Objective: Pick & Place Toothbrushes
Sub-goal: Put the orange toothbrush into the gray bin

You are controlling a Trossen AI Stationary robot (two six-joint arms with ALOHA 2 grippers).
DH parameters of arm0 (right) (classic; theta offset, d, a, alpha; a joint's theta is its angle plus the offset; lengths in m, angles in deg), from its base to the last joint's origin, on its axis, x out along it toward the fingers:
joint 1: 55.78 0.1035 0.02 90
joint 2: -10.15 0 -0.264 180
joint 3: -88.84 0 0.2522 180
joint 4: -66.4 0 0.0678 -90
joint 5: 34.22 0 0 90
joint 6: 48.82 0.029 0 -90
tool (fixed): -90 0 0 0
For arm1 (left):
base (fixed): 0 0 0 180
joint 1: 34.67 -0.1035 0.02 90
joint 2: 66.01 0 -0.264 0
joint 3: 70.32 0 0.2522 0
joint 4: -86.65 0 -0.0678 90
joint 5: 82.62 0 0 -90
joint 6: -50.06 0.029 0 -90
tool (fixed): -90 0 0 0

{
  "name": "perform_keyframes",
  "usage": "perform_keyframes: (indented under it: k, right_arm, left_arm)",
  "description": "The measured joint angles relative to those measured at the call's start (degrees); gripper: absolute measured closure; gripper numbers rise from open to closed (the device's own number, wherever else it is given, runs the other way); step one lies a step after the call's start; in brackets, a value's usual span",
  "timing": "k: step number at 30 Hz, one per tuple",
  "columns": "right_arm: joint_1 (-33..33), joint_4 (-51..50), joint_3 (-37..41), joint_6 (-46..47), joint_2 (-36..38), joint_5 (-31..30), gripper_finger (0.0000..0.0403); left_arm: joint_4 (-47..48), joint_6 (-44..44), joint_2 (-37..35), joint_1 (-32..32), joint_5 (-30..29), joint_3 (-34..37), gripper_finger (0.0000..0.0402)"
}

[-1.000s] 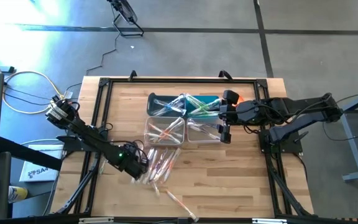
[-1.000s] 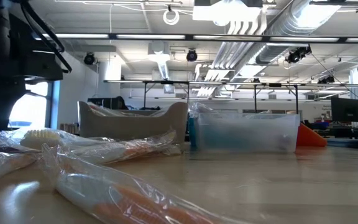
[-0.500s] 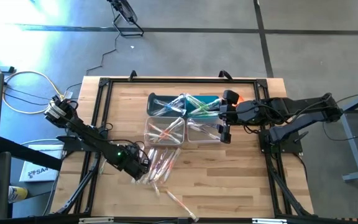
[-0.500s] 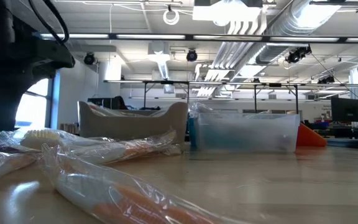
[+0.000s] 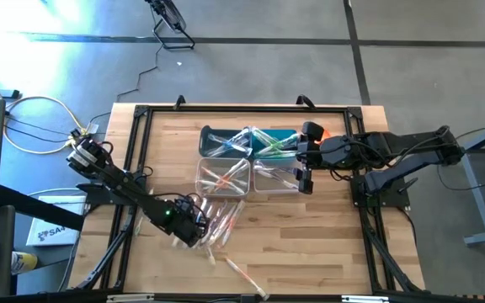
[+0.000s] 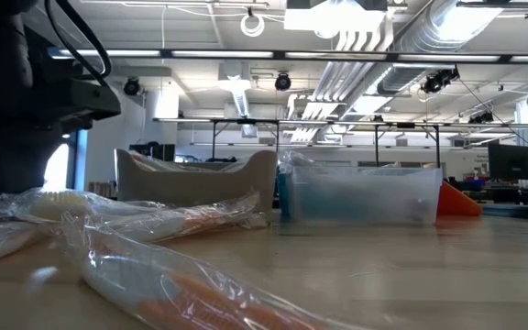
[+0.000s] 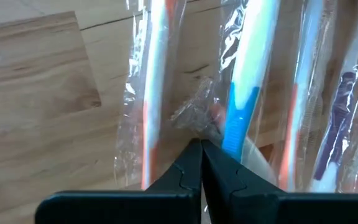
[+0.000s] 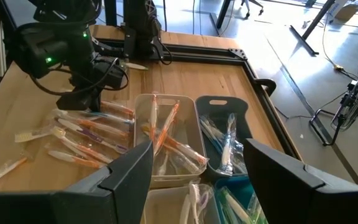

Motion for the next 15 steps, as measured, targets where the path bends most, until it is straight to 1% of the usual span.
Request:
perform_keyframes:
  k: [15]
  right_arm:
    - [0.0, 0.0, 0.0, 0.0, 0.0, 0.0, 0.0160]
  left_arm:
    - [1.5, 0.5, -1.2, 0.0, 1.2, 0.1, 0.0401]
